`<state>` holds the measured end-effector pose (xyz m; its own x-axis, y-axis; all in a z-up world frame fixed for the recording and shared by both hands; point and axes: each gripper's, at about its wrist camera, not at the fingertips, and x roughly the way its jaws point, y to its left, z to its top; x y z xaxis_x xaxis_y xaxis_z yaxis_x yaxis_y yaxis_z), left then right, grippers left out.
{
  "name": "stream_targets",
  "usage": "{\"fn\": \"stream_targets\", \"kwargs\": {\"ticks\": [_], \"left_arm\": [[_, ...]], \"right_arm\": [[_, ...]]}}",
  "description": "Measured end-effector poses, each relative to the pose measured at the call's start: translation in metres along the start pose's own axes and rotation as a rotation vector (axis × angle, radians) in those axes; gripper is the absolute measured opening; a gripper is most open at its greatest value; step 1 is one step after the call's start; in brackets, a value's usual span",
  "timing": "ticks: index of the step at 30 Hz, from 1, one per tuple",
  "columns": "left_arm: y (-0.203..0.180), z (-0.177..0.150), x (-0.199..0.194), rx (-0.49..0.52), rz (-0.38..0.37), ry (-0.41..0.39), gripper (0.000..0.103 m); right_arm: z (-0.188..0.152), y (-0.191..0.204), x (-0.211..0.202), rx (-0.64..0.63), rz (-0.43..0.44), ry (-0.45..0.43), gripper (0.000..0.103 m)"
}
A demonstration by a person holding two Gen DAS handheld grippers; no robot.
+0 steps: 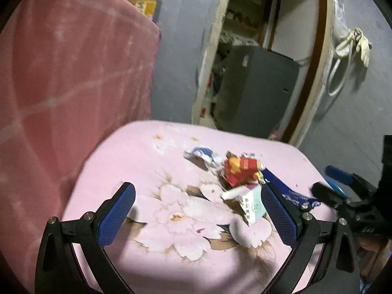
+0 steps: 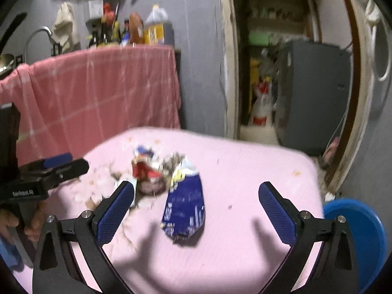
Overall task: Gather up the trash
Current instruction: 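Move both open tools back toward the blue wrapper on the stool, then grasp the white paper packet with left tool while right tool grasps the blue wrapper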
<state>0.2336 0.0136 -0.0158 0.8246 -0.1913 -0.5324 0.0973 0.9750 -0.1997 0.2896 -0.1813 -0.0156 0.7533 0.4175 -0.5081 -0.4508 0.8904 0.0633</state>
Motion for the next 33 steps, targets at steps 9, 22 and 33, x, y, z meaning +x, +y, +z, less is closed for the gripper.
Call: {"fn": "stream_targets", "kwargs": {"ticks": [9, 22, 33], "left_arm": [[-0.009, -0.001, 0.028, 0.033, -0.080, 0.146, 0.086], [-0.023, 0.003, 0.037, 0.065, -0.136, 0.189, 0.079], [-0.039, 0.008, 0.059, 0.075, -0.131, 0.238, 0.070]], "right_arm": [[-0.009, 0.005, 0.030, -0.041, 0.040, 0.174, 0.079], [-0.014, -0.010, 0.034, 0.007, 0.055, 0.220, 0.042], [-0.018, -0.027, 0.025, 0.062, 0.029, 0.192, 0.042]]}}
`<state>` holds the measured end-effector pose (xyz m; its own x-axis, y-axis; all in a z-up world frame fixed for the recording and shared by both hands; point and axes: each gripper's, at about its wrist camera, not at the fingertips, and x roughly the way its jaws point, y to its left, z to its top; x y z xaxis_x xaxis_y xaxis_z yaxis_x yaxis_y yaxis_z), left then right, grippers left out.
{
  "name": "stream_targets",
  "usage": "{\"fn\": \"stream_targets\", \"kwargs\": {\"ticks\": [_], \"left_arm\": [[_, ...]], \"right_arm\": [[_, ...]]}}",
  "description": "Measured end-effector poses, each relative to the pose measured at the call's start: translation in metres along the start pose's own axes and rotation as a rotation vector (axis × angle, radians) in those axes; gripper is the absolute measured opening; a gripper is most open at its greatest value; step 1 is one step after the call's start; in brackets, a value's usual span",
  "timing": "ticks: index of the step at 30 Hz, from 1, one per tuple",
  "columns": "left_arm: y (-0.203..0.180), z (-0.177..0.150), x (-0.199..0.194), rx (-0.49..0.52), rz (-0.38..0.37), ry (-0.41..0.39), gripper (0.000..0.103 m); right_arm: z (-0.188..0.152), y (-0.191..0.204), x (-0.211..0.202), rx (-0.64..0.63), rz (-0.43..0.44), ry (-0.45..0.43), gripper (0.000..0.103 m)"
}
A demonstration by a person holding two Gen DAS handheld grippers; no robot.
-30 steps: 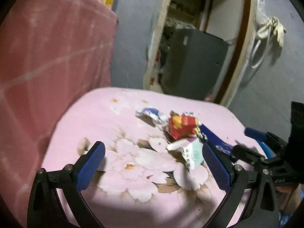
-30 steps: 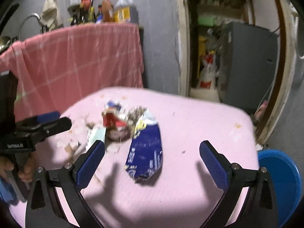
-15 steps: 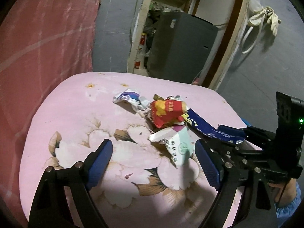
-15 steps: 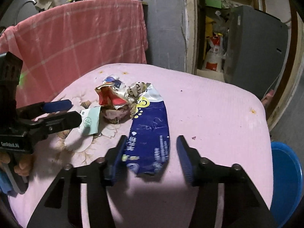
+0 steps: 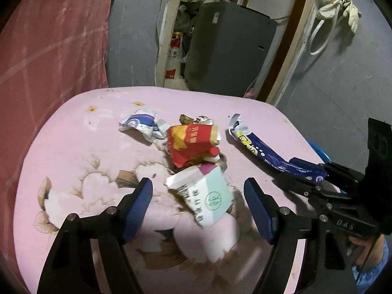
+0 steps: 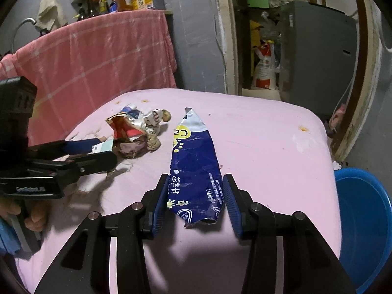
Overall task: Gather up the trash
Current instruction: 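Grasp the white paper packet with left tool while right tool grasps the blue wrapper, then carry both held pieces over the blue basin and open both tools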
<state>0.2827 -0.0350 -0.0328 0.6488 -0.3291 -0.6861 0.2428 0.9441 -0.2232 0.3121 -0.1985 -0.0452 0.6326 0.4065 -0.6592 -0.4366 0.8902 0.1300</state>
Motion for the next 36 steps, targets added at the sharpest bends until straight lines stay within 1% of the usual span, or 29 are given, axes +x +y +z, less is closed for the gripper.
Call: {"fn": "stream_targets", "kwargs": {"ticks": [2, 4, 7, 8, 10, 17, 23, 27, 30, 36], "left_arm": [[-0.001, 0.001, 0.003, -0.009, 0.001, 0.002, 0.064], [-0.001, 0.003, 0.007, -0.028, 0.013, 0.014, 0.054], [0.004, 0.002, 0.009, -0.060, 0.020, 0.021, 0.046], [0.005, 0.002, 0.008, -0.066, 0.018, 0.019, 0.046], [0.007, 0.001, 0.006, -0.073, 0.014, 0.016, 0.041], [0.005, -0.006, -0.002, -0.073, 0.011, 0.001, 0.037], [0.004, -0.016, -0.017, -0.084, 0.010, -0.043, 0.036], [0.005, -0.019, -0.026, -0.094, 0.004, -0.079, 0.036], [0.001, -0.021, -0.036, -0.090, 0.008, -0.127, 0.036], [-0.017, -0.020, -0.053, -0.061, 0.014, -0.244, 0.036]], "right_arm": [[-0.001, -0.001, -0.001, 0.005, 0.003, -0.004, 0.042], [-0.002, -0.001, -0.002, 0.006, 0.003, -0.007, 0.042], [-0.003, -0.002, -0.002, 0.005, 0.004, -0.008, 0.042], [-0.003, -0.002, -0.002, 0.005, 0.004, -0.008, 0.042], [-0.004, -0.002, -0.002, 0.006, 0.003, -0.011, 0.042], [-0.008, -0.002, -0.004, 0.005, 0.001, -0.018, 0.042], [-0.014, -0.002, -0.013, 0.016, 0.006, -0.056, 0.041], [-0.019, 0.000, -0.025, 0.022, 0.006, -0.109, 0.041], [-0.022, 0.002, -0.035, 0.018, -0.006, -0.161, 0.041], [-0.025, 0.001, -0.065, 0.030, -0.031, -0.324, 0.041]]}}
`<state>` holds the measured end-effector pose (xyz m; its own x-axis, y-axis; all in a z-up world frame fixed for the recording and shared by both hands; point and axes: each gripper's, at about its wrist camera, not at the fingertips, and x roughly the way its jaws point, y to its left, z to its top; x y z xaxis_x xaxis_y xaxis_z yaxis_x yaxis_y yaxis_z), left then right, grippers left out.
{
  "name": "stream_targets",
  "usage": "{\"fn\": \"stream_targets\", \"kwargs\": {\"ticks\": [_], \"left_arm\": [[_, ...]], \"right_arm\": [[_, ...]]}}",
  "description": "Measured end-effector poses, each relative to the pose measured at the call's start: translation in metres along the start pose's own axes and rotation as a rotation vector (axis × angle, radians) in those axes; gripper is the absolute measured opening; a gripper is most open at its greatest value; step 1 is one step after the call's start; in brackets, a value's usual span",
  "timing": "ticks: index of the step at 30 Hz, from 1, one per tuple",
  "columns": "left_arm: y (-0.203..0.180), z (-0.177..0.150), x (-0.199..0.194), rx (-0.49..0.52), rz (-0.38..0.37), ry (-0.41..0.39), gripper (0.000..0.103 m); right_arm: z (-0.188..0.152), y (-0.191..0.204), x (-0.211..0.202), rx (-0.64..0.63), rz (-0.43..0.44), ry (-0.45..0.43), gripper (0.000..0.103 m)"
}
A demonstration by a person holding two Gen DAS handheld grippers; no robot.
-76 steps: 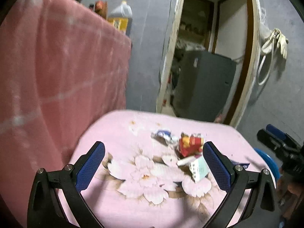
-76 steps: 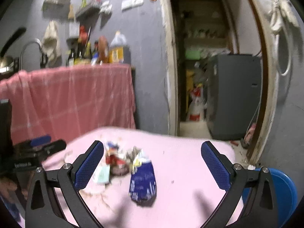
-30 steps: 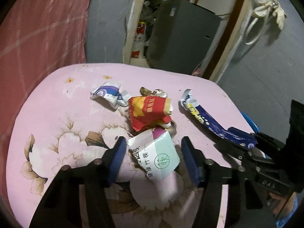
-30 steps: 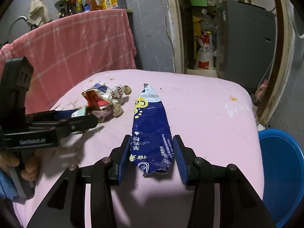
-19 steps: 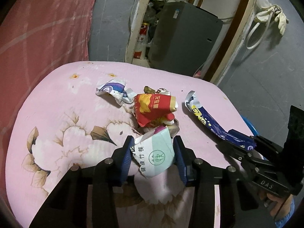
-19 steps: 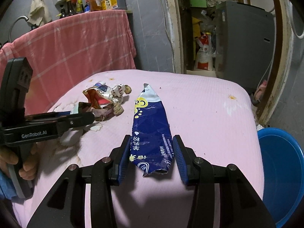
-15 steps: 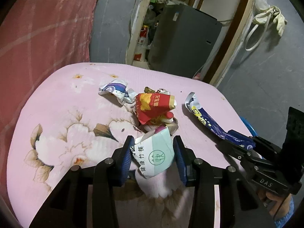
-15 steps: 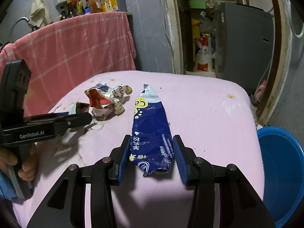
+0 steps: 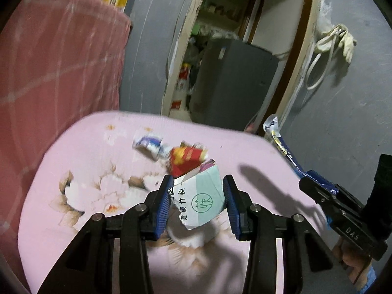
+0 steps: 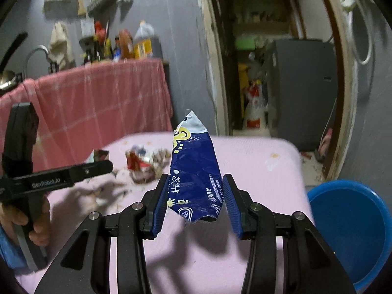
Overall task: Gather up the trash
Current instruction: 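Carry both held pieces over the blue basin and open both tools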
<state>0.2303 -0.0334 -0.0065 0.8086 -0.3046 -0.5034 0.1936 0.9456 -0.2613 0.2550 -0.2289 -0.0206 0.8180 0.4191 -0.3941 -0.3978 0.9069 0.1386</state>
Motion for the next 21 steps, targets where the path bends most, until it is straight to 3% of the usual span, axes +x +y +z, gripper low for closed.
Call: {"fn": "stream_targets", "kwargs": {"ticks": [13, 21], "left_arm": [[-0.061, 0.019, -0.013, 0.087, -0.051, -0.241, 0.036], [-0.108, 0.024, -0.009, 0.148, -0.106, -0.303, 0.036]], "right_arm": [[0.018, -0.006, -0.060, -0.041, -0.149, -0.322, 0.041], [0.018, -0.035, -0.093, -0.013, -0.258, -0.421, 0.041]]}}
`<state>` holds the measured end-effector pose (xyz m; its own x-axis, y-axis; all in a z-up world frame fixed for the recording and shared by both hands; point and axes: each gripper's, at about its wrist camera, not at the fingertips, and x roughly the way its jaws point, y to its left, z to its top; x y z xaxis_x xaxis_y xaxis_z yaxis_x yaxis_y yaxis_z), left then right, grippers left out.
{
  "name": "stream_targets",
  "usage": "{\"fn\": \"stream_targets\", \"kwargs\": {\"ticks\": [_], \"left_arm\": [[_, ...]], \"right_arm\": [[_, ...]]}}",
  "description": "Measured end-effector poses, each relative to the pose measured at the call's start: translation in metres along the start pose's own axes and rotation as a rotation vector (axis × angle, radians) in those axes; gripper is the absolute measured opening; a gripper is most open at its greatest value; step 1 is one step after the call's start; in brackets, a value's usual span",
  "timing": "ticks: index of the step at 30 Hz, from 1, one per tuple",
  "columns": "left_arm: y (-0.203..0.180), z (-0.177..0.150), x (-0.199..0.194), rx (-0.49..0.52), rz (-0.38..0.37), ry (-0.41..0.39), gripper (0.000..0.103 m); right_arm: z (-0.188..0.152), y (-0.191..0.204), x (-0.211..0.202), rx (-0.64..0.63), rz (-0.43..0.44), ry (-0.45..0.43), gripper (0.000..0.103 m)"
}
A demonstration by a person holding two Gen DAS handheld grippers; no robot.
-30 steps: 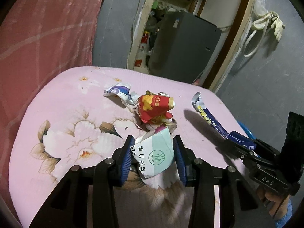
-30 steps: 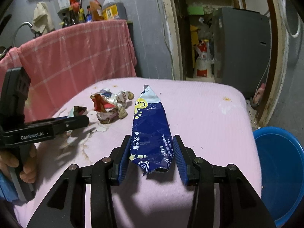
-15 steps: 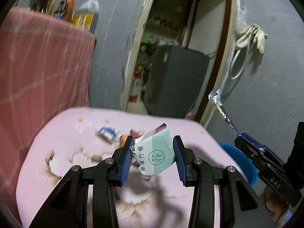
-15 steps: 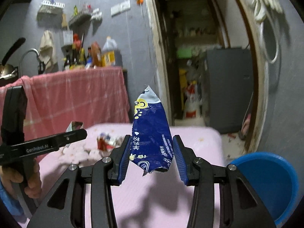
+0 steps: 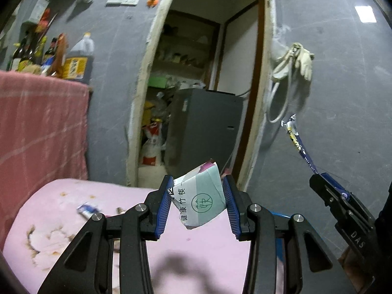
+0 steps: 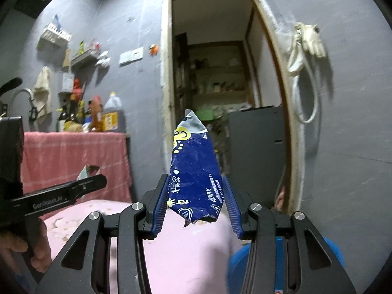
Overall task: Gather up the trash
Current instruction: 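Carry both held pieces over the blue basin and open both tools, then move both open tools back over the remaining trash on the stool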
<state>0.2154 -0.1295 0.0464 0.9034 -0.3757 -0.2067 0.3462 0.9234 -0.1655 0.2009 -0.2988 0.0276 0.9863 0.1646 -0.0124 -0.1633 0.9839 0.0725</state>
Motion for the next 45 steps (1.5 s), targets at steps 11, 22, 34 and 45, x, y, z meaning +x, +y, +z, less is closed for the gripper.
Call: {"fn": "stream_targets", "kwargs": {"ticks": [11, 22, 34, 45], "left_arm": [[-0.061, 0.000, 0.041, 0.047, -0.098, 0.027, 0.036], [-0.103, -0.018, 0.100, 0.015, -0.180, 0.192, 0.037], [-0.113, -0.042, 0.148, -0.066, -0.232, 0.398, 0.042], [-0.106, -0.049, 0.153, -0.103, -0.215, 0.441, 0.052]], "right_arm": [[0.001, -0.061, -0.018, 0.086, -0.148, -0.018, 0.041], [-0.019, -0.114, -0.016, 0.202, -0.255, 0.099, 0.041], [-0.038, -0.141, -0.007, 0.321, -0.266, 0.218, 0.042], [-0.040, -0.145, -0.006, 0.354, -0.269, 0.228, 0.044]]}}
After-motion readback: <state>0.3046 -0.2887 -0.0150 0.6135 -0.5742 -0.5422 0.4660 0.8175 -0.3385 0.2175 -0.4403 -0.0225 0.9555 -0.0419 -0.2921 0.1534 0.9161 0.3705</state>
